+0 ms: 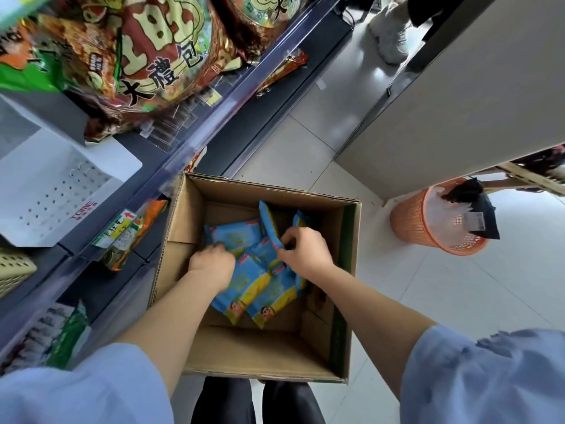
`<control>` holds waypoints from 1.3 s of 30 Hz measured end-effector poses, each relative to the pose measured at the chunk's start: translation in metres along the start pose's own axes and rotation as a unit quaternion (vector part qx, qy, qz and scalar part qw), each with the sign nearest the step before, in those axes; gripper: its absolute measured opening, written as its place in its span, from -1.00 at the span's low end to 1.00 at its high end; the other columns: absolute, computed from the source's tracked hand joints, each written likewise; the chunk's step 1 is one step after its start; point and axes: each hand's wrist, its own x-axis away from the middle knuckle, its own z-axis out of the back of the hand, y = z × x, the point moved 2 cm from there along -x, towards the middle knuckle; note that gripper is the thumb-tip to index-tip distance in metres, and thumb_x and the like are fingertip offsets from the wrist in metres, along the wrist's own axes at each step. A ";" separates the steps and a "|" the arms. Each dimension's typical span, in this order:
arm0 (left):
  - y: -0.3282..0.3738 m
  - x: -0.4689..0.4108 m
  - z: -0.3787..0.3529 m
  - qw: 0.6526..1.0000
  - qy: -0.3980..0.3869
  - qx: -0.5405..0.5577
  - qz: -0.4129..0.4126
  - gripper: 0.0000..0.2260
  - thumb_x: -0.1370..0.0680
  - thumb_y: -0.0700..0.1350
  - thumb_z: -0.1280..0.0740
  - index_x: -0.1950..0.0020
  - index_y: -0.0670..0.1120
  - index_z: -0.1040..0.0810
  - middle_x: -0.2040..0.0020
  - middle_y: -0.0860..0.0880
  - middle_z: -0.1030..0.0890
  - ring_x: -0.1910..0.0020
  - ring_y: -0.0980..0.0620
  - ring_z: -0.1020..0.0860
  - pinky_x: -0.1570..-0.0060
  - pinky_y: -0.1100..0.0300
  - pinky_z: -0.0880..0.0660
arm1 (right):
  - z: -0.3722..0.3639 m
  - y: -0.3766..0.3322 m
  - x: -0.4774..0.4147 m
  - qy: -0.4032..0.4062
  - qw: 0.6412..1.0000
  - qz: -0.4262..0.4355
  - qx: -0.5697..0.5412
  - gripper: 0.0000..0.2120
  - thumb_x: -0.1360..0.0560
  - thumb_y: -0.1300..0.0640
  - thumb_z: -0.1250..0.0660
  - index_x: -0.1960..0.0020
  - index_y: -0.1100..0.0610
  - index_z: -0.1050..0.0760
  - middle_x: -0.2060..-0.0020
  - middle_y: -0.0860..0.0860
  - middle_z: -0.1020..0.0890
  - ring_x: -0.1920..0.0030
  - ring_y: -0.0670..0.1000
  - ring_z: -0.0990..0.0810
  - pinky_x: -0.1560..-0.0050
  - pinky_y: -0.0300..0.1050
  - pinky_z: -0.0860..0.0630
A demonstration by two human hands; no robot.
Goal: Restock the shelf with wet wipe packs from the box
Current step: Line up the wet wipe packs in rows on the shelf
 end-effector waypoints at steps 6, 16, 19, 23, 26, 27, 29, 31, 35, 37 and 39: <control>0.007 0.014 -0.015 0.980 -0.077 0.179 0.033 -0.44 -0.43 0.00 -0.48 -0.30 -0.13 -0.32 -0.25 -0.13 -0.48 -0.23 -0.17 -0.50 -0.13 -0.02 -0.49 | -0.006 -0.002 0.013 0.016 0.999 0.016 -0.026 -0.52 -0.52 0.23 -0.26 -0.40 -0.05 -0.33 -0.13 0.00 -0.59 -0.11 0.05 -0.57 -0.02 -0.08 -0.55; 0.001 0.028 -0.031 0.967 -0.091 0.227 0.070 -0.56 -0.48 0.00 -0.41 -0.28 -0.13 -0.38 -0.20 -0.10 -0.51 -0.14 -0.10 -0.53 -0.01 0.07 -0.50 | -0.014 -0.004 0.026 0.093 0.995 0.021 -0.003 -0.57 -0.58 0.19 -0.09 -0.41 -0.05 -0.36 -0.21 0.05 -0.52 -0.15 0.07 -0.53 -0.09 -0.06 -0.50; -0.003 0.033 -0.018 0.957 -0.028 0.283 0.057 -0.73 -0.55 -0.02 -0.32 -0.20 -0.07 -0.45 -0.17 -0.07 -0.53 -0.10 -0.10 -0.54 0.04 0.08 -0.51 | -0.011 -0.002 0.028 0.119 0.989 0.004 -0.084 -0.70 -0.60 0.16 -0.15 -0.29 0.03 -0.49 -0.16 0.05 -0.58 -0.06 0.04 -0.57 -0.09 -0.07 -0.50; -0.008 0.058 0.011 0.947 0.092 0.302 0.057 -0.84 -0.56 -0.06 -0.31 -0.13 -0.01 -0.55 -0.09 -0.07 -0.59 -0.04 -0.11 -0.56 0.07 0.09 -0.51 | 0.003 -0.010 0.038 0.120 0.989 -0.019 -0.081 -0.78 -0.57 0.11 -0.29 -0.21 0.06 -0.54 0.09 -0.01 -0.57 0.16 -0.05 -0.52 0.07 -0.14 -0.48; -0.013 0.086 0.025 0.942 0.142 0.298 0.058 -0.81 -0.56 -0.08 -0.32 -0.16 0.04 -0.56 -0.10 -0.06 -0.60 -0.04 -0.11 -0.56 0.09 0.09 -0.51 | 0.015 -0.021 0.051 0.106 0.993 -0.005 -0.051 -0.71 -0.55 0.08 -0.33 -0.26 0.04 -0.48 0.15 -0.02 -0.53 0.16 -0.02 -0.51 0.15 -0.15 -0.42; -0.015 0.096 0.030 0.939 0.158 0.299 0.059 -0.82 -0.56 -0.09 -0.32 -0.16 0.04 -0.54 -0.09 -0.05 -0.60 -0.03 -0.11 -0.56 0.15 0.11 -0.48 | 0.020 -0.025 0.055 0.104 0.994 0.005 -0.038 -0.67 -0.54 0.07 -0.34 -0.29 0.03 -0.45 0.14 -0.01 -0.55 0.14 0.00 -0.52 0.15 -0.16 -0.41; -0.019 0.117 0.042 0.934 0.194 0.294 0.062 -0.86 -0.56 -0.09 -0.31 -0.11 0.03 -0.47 -0.05 -0.06 -0.59 0.02 -0.11 -0.54 0.25 0.12 -0.40 | 0.031 -0.036 0.061 0.096 0.995 0.026 -0.001 -0.62 -0.53 0.06 -0.34 -0.33 0.04 -0.43 0.05 0.02 -0.61 0.03 0.04 -0.56 0.11 -0.17 -0.41; -0.023 0.147 0.053 0.928 0.233 0.283 0.066 -0.89 -0.57 -0.08 -0.31 -0.07 0.02 -0.45 0.00 -0.06 -0.58 0.06 -0.11 -0.54 0.27 0.11 -0.40 | 0.043 -0.051 0.071 0.086 0.993 0.058 0.058 -0.64 -0.54 0.05 -0.32 -0.32 0.04 -0.47 -0.06 0.03 -0.63 -0.09 0.07 -0.57 0.01 -0.15 -0.44; -0.037 0.195 0.071 0.905 0.302 0.287 0.084 -0.92 -0.54 -0.05 -0.35 -0.01 0.05 -0.51 -0.01 0.03 -0.54 0.06 -0.04 -0.56 0.19 0.09 -0.49 | 0.066 -0.080 0.088 0.076 0.978 0.124 0.151 -0.68 -0.55 0.04 -0.28 -0.29 0.01 -0.52 -0.14 0.03 -0.63 -0.17 0.09 -0.55 -0.09 -0.12 -0.45; -0.048 0.224 0.078 0.889 0.335 0.293 0.108 -0.95 -0.53 -0.07 -0.35 0.03 0.03 -0.51 0.00 0.05 -0.50 0.05 -0.03 -0.55 0.20 0.10 -0.47 | 0.078 -0.099 0.102 0.074 0.963 0.181 0.187 -0.70 -0.55 0.05 -0.27 -0.27 0.00 -0.54 -0.13 0.04 -0.63 -0.17 0.12 -0.55 -0.08 -0.11 -0.44; -0.062 0.255 0.081 0.873 0.360 0.300 0.138 -0.95 -0.52 -0.08 -0.35 0.04 0.03 -0.51 -0.03 0.06 -0.51 -0.01 -0.04 -0.55 0.16 0.09 -0.45 | 0.089 -0.123 0.118 0.078 0.943 0.240 0.218 -0.75 -0.55 0.07 -0.27 -0.21 0.00 -0.56 -0.08 0.05 -0.64 -0.13 0.14 -0.55 0.00 -0.09 -0.45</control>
